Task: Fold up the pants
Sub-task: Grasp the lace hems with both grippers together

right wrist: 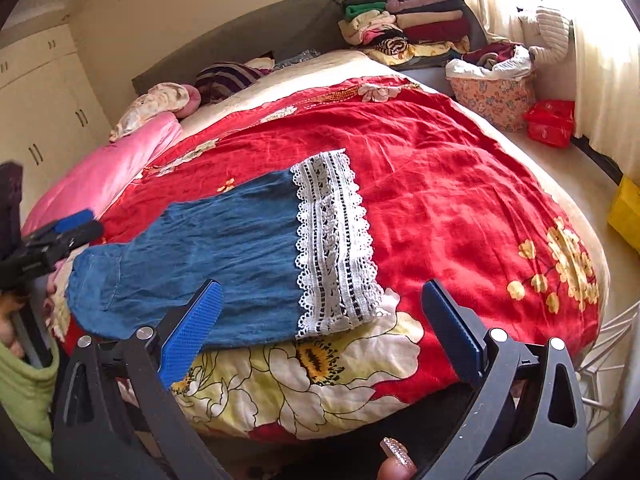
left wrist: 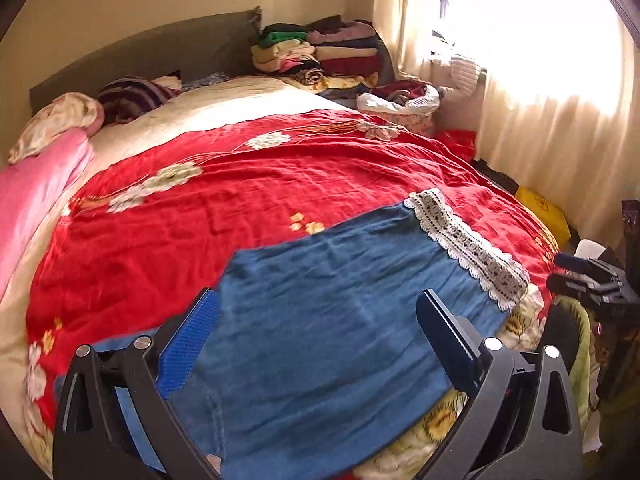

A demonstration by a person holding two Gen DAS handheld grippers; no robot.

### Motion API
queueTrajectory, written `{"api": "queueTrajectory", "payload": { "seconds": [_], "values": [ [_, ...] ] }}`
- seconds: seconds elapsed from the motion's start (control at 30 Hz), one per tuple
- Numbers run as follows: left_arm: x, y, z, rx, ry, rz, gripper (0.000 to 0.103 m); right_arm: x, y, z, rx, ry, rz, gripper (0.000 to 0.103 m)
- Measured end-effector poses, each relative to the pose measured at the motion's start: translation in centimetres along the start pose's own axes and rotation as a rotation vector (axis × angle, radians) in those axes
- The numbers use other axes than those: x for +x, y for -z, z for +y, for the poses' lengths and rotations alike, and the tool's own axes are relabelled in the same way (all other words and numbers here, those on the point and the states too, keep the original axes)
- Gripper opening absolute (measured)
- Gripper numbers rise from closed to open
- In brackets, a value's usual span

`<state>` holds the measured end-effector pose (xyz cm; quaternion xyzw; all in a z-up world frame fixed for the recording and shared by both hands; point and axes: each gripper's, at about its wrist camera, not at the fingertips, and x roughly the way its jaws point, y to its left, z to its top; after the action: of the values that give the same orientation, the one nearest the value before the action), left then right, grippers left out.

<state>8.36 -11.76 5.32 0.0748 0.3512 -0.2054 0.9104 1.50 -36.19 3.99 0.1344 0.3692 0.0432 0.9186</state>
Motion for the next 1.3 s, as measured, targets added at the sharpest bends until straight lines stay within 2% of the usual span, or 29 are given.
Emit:
{"api": "queueTrajectory", "payload": {
  "seconds": [0.27,0.5,0.8,1.1,1.17,1.2,1.23,1.3],
  "values": [
    [5.2,-3.2,-2.5,0.085,0.038,0.047,0.099,1.3,0.6,-1.1,0.044,-0.008,0.022,0.094],
    [10.1,-4.9,-4.3,0.115,0.104,0.109,0.099,2.5,0.8,-1.7,0.086,-0.013,0.034,0.094],
    [15.9,-7.2,-7.1,0.224,0.157,0.158,0.099,4.4,0.9,-2.6,0.155,-0.026,0.054,0.094],
    [19.9,-8.0,-8.2,0.238,0.264,0.203,0.097,5.9,1.2,-2.6,0.176,-0.040,0.063,0.094],
    [20.7,-7.9,-8.3,0.232,0.295,0.216,0.094,6.2,1.3,-2.5,0.174,-0.040,0.063,0.094],
    [21.1,-7.8,-8.3,0.222,0.323,0.220,0.081,6.3,1.3,-2.6,0.175,-0.040,0.064,0.094],
    [21.4,-7.8,-8.2,0.212,0.341,0.224,0.074,6.3,1.3,-2.5,0.175,-0.038,0.063,0.094],
    [22.1,-7.5,-8.2,0.191,0.382,0.242,0.067,6.4,1.4,-2.5,0.176,-0.041,0.059,0.094]
  ]
}}
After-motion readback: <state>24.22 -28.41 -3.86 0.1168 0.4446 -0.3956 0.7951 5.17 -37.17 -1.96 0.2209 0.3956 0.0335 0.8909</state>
